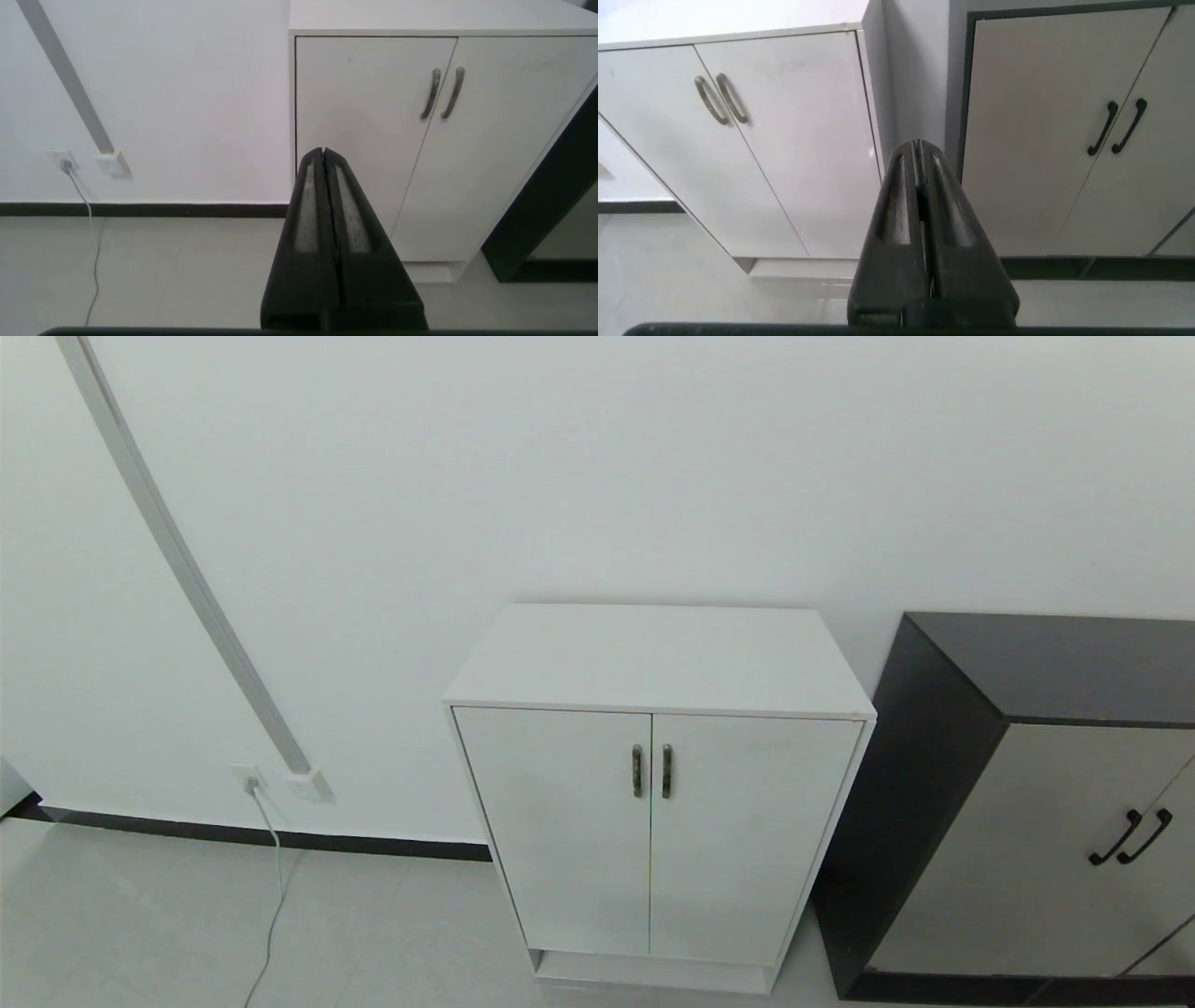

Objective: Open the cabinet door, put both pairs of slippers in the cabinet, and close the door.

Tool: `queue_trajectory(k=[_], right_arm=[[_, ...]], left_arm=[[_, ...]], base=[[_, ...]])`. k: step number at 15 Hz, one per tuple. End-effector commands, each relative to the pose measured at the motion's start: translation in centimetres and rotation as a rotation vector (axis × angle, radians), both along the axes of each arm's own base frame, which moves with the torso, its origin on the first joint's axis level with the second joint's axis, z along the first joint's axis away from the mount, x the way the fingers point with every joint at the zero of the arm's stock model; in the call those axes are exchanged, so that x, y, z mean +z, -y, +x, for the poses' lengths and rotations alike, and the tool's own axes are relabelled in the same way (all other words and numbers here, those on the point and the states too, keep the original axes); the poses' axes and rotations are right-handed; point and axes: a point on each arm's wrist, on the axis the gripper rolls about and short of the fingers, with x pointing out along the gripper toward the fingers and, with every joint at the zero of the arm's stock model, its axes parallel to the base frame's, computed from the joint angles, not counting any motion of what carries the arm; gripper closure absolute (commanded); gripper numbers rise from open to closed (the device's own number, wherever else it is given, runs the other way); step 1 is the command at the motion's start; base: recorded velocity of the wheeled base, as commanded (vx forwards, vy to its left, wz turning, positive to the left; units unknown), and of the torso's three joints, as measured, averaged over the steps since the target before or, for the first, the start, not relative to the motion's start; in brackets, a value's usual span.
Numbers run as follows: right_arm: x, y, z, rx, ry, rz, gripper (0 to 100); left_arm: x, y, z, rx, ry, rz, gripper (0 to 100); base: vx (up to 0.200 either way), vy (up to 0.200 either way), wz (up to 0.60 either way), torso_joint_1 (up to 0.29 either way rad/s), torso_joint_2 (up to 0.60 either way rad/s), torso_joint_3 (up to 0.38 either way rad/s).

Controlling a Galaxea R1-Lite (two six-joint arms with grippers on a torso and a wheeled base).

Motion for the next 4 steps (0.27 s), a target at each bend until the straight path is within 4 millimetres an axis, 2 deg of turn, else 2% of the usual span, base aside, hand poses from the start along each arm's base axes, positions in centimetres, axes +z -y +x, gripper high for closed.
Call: queue_trajectory(k=[1, 4], right_arm=[[-0.01, 0.00, 0.00, 0.001, 0.000, -0.001, 100], [-0.01, 0.00, 0.00, 0.001, 0.000, -0.002, 100]], left_arm=[[0.00, 0.00, 0.01, 0.000, -0.002, 0.000, 100], [0.00, 0.00, 0.01, 0.000, -0.002, 0.000, 100]], base=[[0.000, 0.000, 0.00, 0.000, 0.00, 0.000], [0.000, 0.000, 0.00, 0.000, 0.00, 0.000]])
